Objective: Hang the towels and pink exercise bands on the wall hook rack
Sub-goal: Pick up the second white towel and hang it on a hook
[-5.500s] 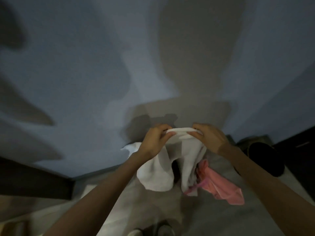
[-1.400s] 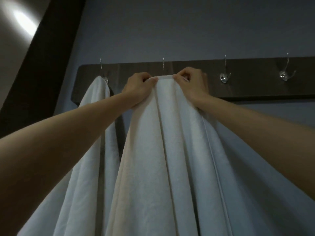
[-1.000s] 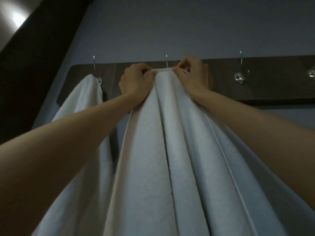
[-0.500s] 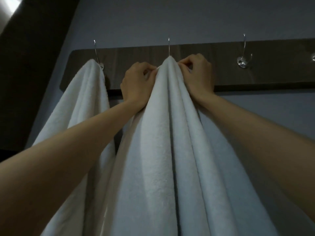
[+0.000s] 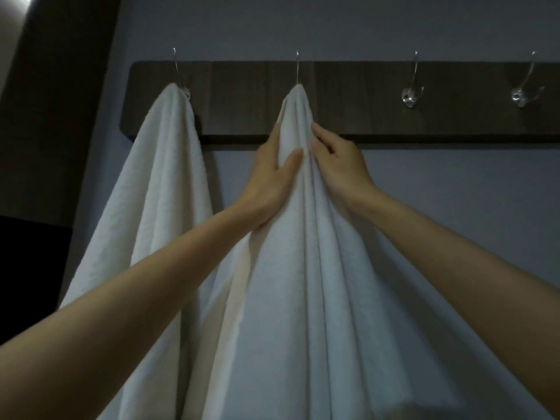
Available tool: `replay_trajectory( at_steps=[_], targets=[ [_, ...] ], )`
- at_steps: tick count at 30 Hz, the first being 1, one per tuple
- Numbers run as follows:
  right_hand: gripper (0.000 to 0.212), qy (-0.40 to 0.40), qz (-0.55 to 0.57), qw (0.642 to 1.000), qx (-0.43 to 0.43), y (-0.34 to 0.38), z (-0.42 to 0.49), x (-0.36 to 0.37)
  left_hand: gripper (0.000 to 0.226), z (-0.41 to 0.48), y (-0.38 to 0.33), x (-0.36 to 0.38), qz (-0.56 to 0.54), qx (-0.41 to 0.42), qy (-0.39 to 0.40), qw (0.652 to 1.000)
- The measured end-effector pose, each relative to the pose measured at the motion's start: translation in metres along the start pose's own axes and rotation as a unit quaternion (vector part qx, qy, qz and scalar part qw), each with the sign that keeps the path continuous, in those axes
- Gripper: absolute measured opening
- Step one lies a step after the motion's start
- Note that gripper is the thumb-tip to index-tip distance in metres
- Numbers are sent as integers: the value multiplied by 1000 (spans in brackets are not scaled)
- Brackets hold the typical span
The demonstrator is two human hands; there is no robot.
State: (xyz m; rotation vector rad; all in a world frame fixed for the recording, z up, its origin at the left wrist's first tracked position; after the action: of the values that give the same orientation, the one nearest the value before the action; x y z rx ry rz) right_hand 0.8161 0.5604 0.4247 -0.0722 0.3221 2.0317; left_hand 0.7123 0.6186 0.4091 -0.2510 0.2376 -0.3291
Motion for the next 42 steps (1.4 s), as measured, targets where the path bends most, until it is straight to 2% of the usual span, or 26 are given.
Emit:
replay_trajectory(
  at_steps=[10, 20, 25, 30, 35, 42],
  targets=[
    [44, 78, 42, 993, 81, -31, -82, 10, 75, -100, 33, 23, 17, -30, -42, 999],
    [46, 175, -13, 978, 113, -38, -151, -7, 81, -150, 23, 32, 85, -88, -40, 992],
    [44, 185, -98, 975, 69, -16, -186, -56, 83, -178, -4, 35, 114, -121, -62, 984],
    [43, 188, -129, 973, 44, 5, -234, -120, 79, -207, -51, 53, 145, -99, -78, 981],
    [43, 204, -169, 964, 30, 18, -294, -194, 70, -251, -102, 101, 207, -108, -49, 971],
    [45, 230, -286, 929, 41, 14, -380, -292, 61, -307, -169, 188, 270, -81, 51, 958]
  ],
)
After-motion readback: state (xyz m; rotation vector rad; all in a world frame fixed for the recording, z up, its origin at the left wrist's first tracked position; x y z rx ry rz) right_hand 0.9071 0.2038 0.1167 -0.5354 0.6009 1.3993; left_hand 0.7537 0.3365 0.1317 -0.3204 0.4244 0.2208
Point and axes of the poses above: each hand's wrist, its own z-axis towards the middle knuckle, its own x-axis out of the palm, y = z × x, the point moved 9 cm from there along z, towards the middle knuckle, and after that the axes turned 11 degrees about -z, right-handed, at the moved point
